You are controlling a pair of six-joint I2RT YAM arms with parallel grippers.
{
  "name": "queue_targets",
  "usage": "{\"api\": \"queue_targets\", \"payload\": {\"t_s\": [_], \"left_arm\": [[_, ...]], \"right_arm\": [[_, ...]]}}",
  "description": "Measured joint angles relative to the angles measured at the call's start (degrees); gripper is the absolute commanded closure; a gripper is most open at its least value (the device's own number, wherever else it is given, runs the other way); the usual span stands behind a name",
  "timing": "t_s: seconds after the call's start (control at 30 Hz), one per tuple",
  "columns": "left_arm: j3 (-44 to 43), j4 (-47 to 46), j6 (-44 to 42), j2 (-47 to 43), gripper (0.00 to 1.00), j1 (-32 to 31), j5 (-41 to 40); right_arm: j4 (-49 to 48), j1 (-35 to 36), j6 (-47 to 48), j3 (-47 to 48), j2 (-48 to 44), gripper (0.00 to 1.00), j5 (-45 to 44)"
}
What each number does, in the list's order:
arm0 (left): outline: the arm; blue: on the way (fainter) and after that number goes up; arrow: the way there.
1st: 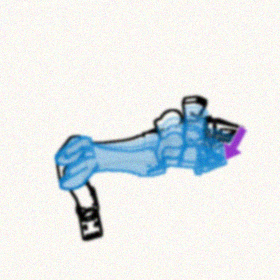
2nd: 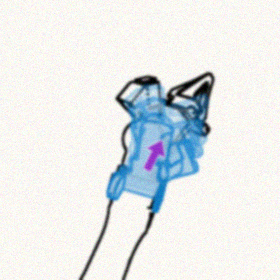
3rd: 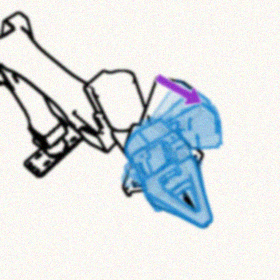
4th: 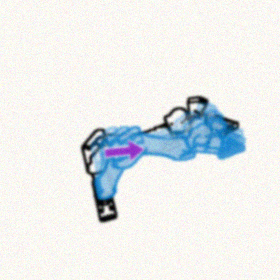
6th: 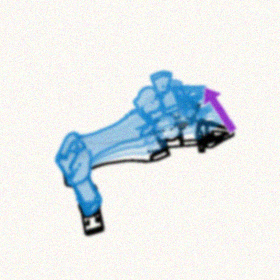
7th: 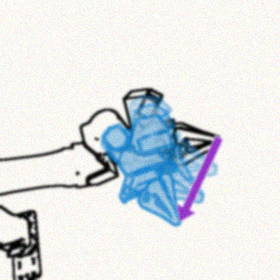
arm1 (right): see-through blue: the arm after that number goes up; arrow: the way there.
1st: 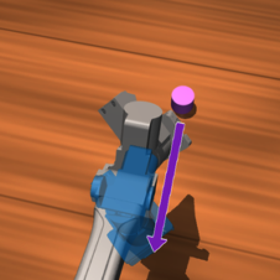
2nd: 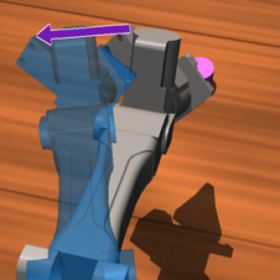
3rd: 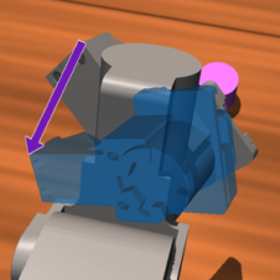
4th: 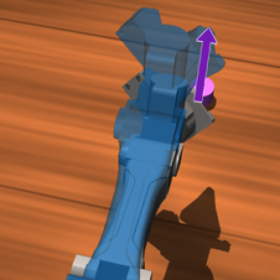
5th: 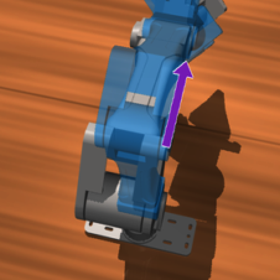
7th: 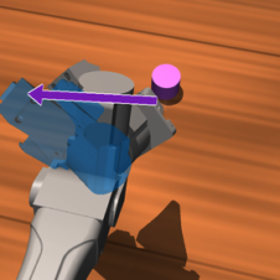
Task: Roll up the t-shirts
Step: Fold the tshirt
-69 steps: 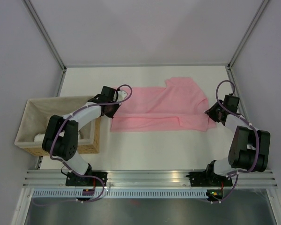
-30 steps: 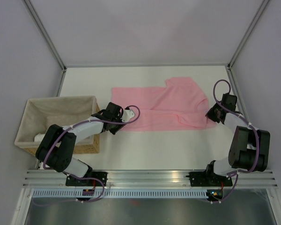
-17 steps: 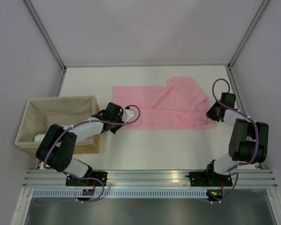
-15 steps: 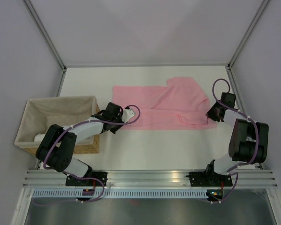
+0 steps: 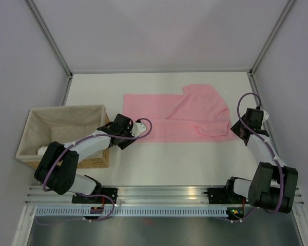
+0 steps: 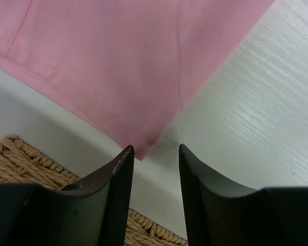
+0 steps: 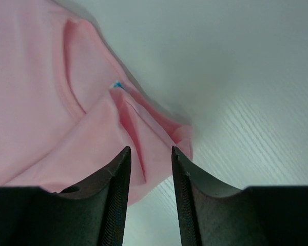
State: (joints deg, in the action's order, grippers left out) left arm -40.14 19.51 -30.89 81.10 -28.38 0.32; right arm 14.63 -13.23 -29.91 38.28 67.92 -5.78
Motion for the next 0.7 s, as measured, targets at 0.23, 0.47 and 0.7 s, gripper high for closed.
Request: {"api": "queue_targets", "payload": {"t_s": [0.23, 0.47, 0.7], "left_arm": [[0.5, -2.62, -1.77, 1.81, 0.55, 0.0, -0.85], [0.85, -6.56, -1.79, 3.13, 0.97, 0.0, -1.44], [1.79, -6.34, -2.36, 2.1, 0.98, -0.09, -0.2]], "right_arm": [[-2.45, -0.68, -2.23, -5.31, 8.44, 0.66, 0.37], [-5.79, -2.78, -3.56, -6.82, 8.68, 0.9, 1.66], [-0.85, -4.22, -3.04, -7.89, 4.04, 1.0, 2.16]]}}
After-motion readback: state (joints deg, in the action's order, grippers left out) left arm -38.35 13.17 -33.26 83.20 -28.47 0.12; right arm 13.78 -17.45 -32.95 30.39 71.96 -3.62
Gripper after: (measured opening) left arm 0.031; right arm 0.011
